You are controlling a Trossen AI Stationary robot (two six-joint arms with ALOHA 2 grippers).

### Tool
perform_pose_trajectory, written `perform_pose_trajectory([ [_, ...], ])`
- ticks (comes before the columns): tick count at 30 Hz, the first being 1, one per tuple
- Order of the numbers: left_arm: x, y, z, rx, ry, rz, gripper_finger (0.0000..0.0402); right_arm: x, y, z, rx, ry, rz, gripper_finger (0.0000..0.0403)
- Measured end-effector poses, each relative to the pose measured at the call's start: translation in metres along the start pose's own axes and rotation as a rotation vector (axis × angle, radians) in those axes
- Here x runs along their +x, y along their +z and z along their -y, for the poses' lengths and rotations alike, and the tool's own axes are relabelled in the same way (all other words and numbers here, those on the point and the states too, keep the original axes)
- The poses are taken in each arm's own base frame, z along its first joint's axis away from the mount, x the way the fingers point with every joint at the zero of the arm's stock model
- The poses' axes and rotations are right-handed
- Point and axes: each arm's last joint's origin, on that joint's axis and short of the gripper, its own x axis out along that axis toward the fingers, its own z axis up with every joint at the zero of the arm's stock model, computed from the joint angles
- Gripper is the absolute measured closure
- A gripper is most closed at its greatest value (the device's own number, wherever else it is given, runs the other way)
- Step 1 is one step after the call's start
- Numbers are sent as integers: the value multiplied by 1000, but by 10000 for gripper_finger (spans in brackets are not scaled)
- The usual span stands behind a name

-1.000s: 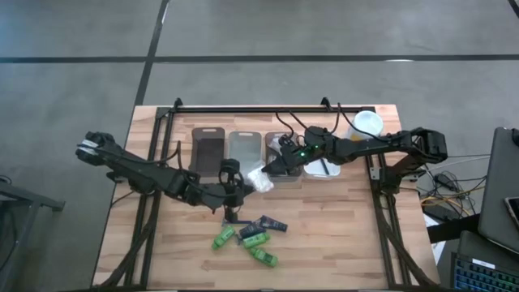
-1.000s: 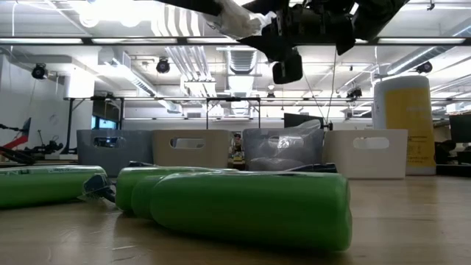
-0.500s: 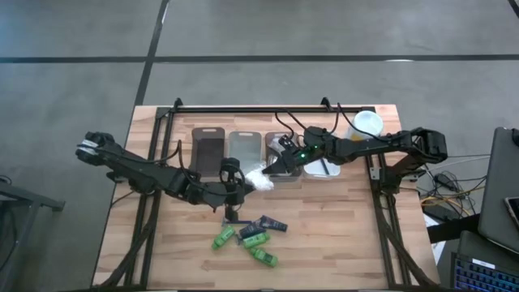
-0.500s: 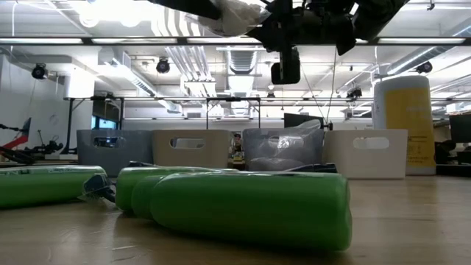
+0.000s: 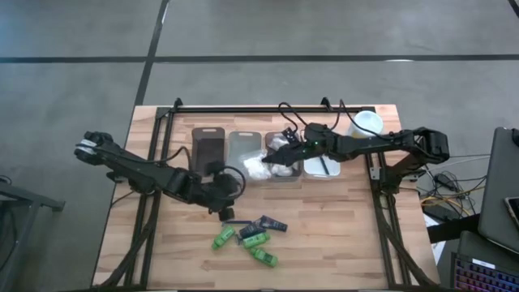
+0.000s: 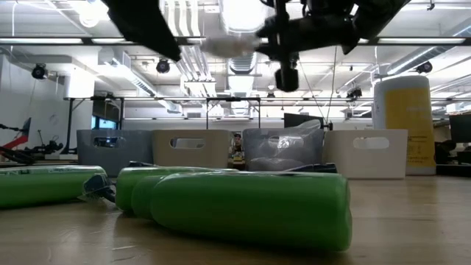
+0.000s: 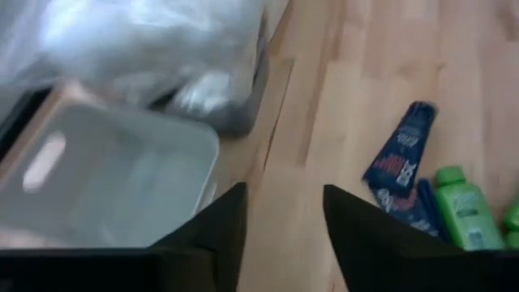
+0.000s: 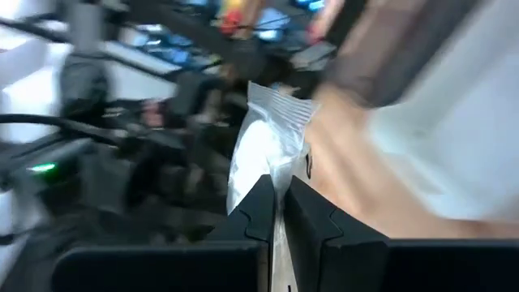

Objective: Pick & Place Travel size toiletries
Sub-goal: Put the white cotton pack into the right black bin

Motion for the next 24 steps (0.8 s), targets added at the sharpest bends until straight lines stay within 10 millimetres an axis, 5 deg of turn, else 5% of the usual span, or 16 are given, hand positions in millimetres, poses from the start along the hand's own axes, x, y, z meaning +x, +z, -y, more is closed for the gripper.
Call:
perform_pose_trajectory([
  [8, -8, -11, 2, -41, 13, -69, 178, -38, -13, 15, -172, -585, 94, 390],
  [13, -8, -13, 2, -26, 2, -85, 179, -43, -9, 15, -192, -619, 140, 390],
  [18, -3, -23, 5, -33, -98, -169, 184, -32, -8, 39, -118, -723, 137, 383],
  [24, 0, -38, 14, -99, -325, -320, 183, -22, -11, 50, -45, -717, 95, 298],
])
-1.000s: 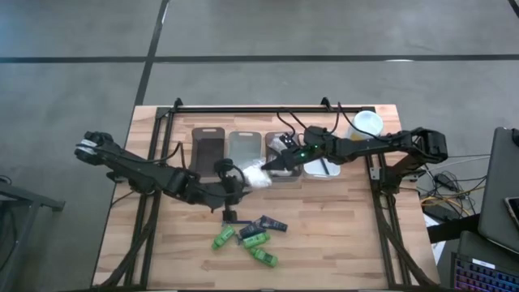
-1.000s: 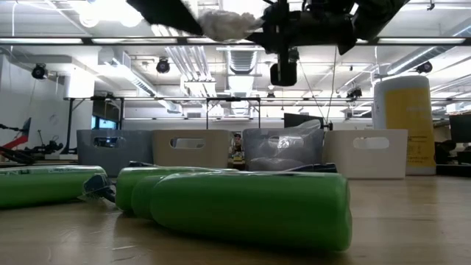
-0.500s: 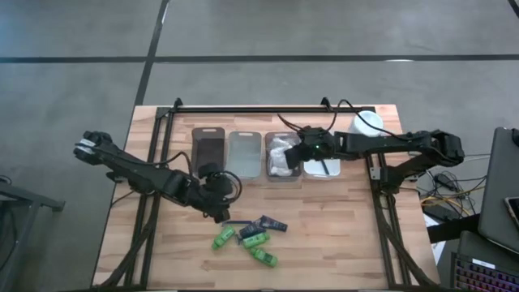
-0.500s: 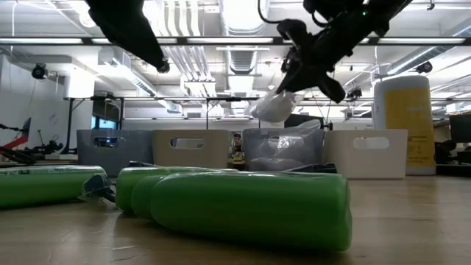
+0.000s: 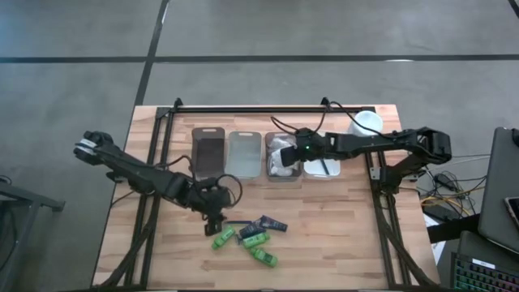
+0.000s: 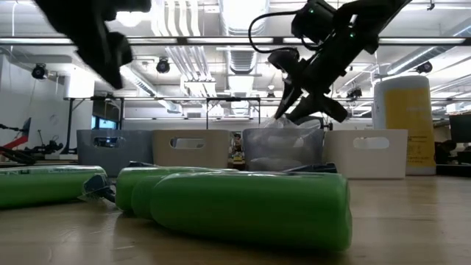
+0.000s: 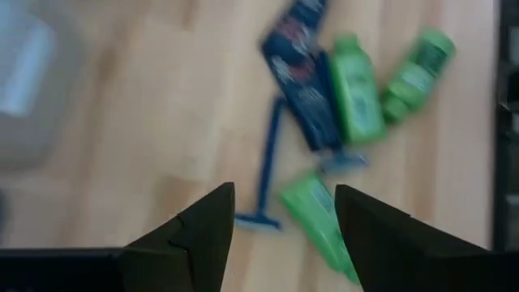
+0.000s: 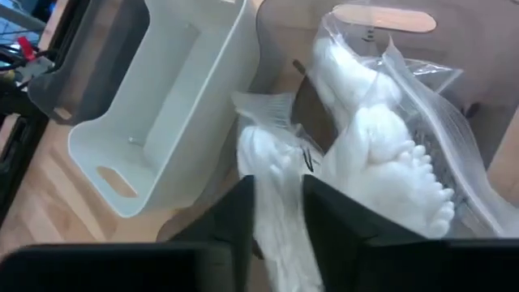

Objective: Pick & Place Travel size toiletries
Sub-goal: Put the white cotton pack into the right black bin, then put the blue razor into the white bin

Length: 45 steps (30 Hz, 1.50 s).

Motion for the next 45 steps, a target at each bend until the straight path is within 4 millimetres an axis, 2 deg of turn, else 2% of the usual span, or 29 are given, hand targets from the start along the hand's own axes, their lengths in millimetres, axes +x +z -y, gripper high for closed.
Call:
perform_pose_trajectory([
  [4, 7, -15, 2, -39, -25, -67, 181, -6, -1, -3, -3, 26, -11, 218],
  [8, 10, -26, 7, -45, -26, -90, 175, -23, 0, -11, -38, 92, 12, 149],
  [14, 13, -14, 19, 177, -27, 116, 180, -51, -7, -22, -151, 148, 65, 91],
  [17, 26, -5, 14, 240, 9, 146, 185, -60, -11, -22, -173, 135, 73, 81],
  [23, 66, 2, -1, 261, 70, 78, 186, -76, -18, -23, -191, 141, 64, 72],
  [29, 98, -7, -4, 279, 16, -74, 193, -81, -23, -20, -193, 109, 28, 77],
  [36, 119, -13, -4, 300, 43, -107, 207, -80, -26, -18, -204, 90, 9, 73],
  [40, 124, -15, -3, 332, 70, -108, 236, -80, -26, -18, -204, 90, 10, 71],
  [45, 127, -16, -3, 375, 88, -103, 311, -80, -26, -18, -208, 90, 10, 89],
])
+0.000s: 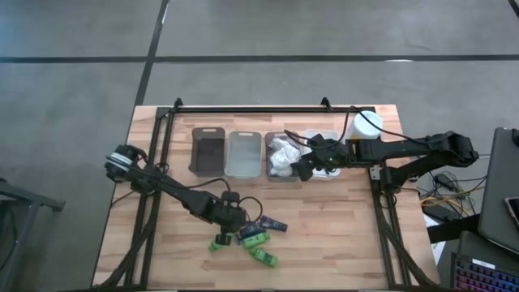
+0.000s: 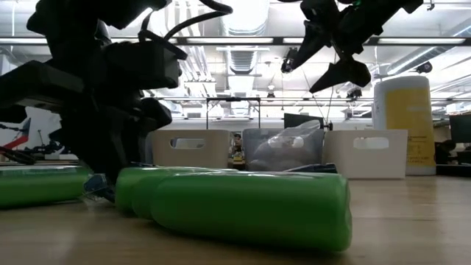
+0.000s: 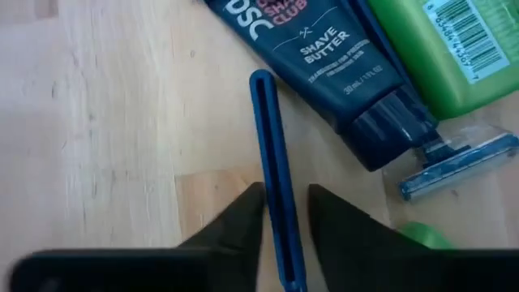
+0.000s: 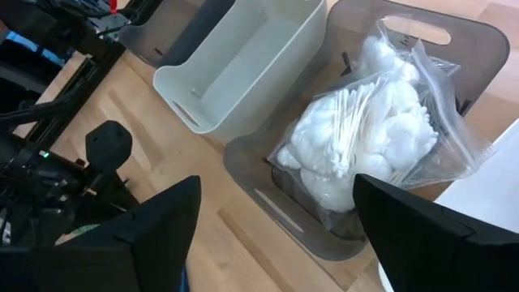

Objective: Pick & Place Travel size toiletries
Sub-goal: Put the blue razor into the white bin

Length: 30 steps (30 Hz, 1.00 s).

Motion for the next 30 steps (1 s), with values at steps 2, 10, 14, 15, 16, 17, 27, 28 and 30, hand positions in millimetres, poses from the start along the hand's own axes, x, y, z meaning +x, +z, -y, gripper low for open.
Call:
perform_pose_trajectory([
  [2, 0, 0, 0, 8, 7, 4, 347, 0, 0, 0, -1, 0, 0, 99],
  [10, -5, 4, -2, 9, 40, 25, 376, -2, 1, 0, 6, 10, 2, 134],
  [14, -22, 6, -8, -41, 55, 29, 381, -10, 2, -4, 16, 77, -1, 146],
  [15, -30, 9, -10, -63, 53, 60, 382, -14, 2, -6, 19, 104, -2, 148],
  [16, -39, 12, -14, -90, 56, 89, 382, -17, 2, -7, 23, 125, -2, 149],
  [17, -48, 13, -17, -121, 64, 119, 382, -21, 1, -9, 25, 148, 1, 150],
  [27, -147, 37, -69, -483, 65, 653, 382, -54, -2, -41, -65, 320, 282, 131],
  [28, -157, 38, -74, -505, 60, 711, 382, -55, -2, -45, -74, 336, 317, 127],
  [30, -174, 40, -83, -535, 51, 814, 382, -56, -2, -53, -92, 376, 364, 117],
])
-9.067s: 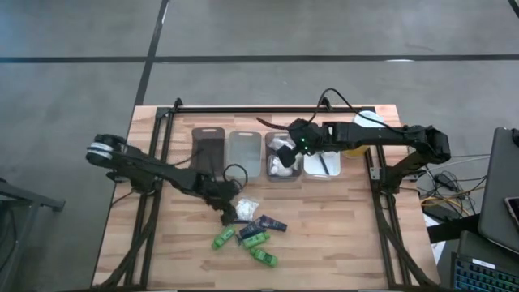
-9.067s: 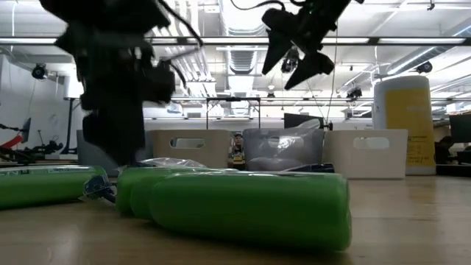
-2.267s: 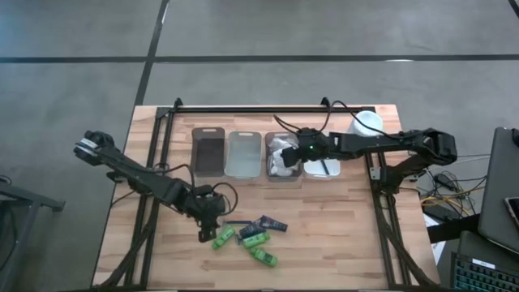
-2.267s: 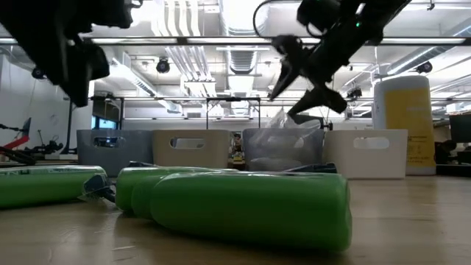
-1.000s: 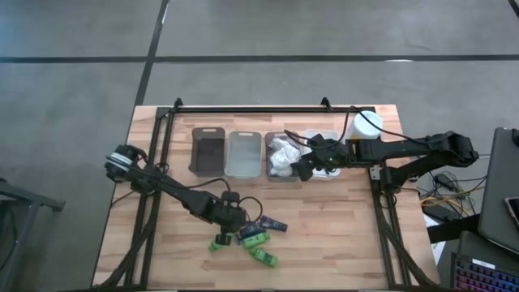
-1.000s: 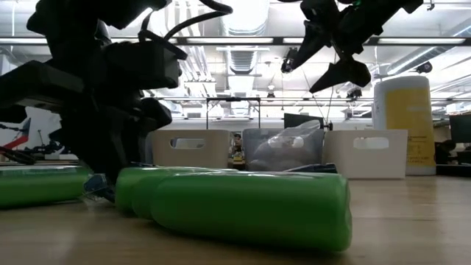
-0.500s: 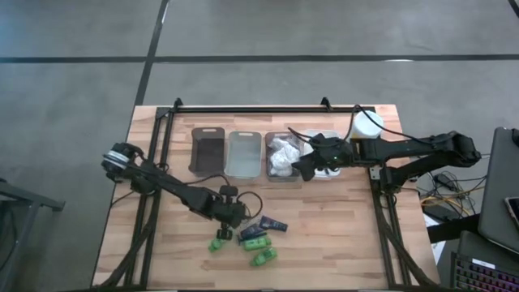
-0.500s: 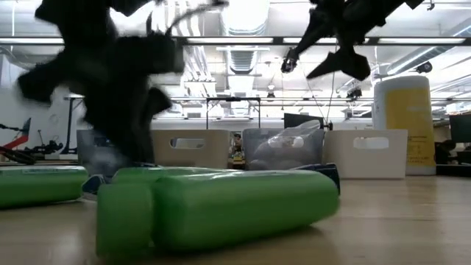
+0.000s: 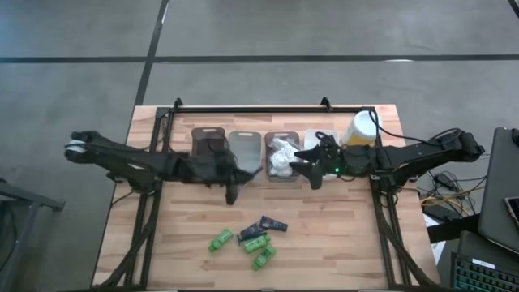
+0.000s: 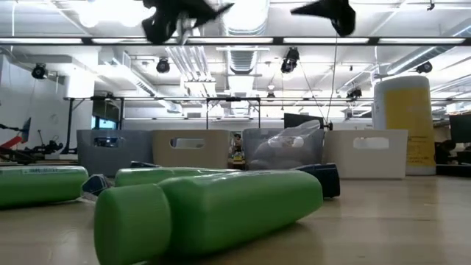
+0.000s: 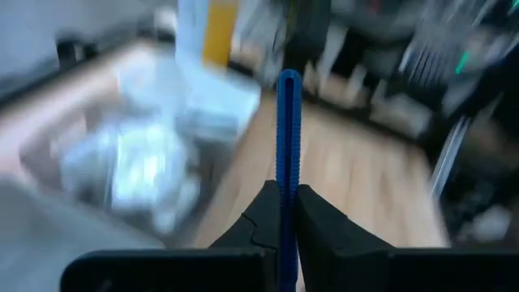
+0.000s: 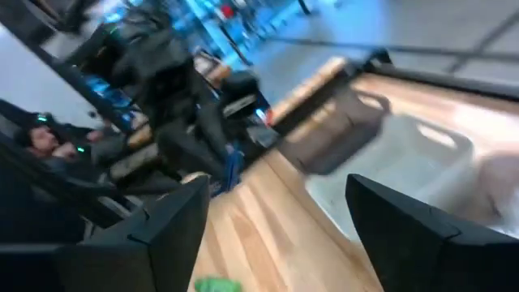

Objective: Pick & Place Travel size toiletries
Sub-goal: Put the blue razor into the white bin

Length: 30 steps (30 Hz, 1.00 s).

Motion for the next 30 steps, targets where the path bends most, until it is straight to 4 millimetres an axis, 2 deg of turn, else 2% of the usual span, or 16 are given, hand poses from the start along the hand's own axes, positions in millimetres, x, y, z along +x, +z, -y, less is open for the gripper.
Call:
perform_pose_trajectory([
  [4, -10, 23, -5, -41, -76, 138, 382, 8, 4, -11, -18, 89, 102, 98],
  [9, -8, 40, -3, -71, -215, 284, 382, 25, 1, -18, -53, 128, 170, 78],
  [19, 24, 33, -1, -141, -302, 299, 382, 42, 11, -35, -154, 94, 139, 68],
  [23, 24, 37, 0, -147, -324, 341, 381, 41, 13, -36, -179, 59, 92, 83],
  [30, 27, 35, 2, -127, -364, 328, 382, 41, 20, -41, -211, 73, 105, 105],
])
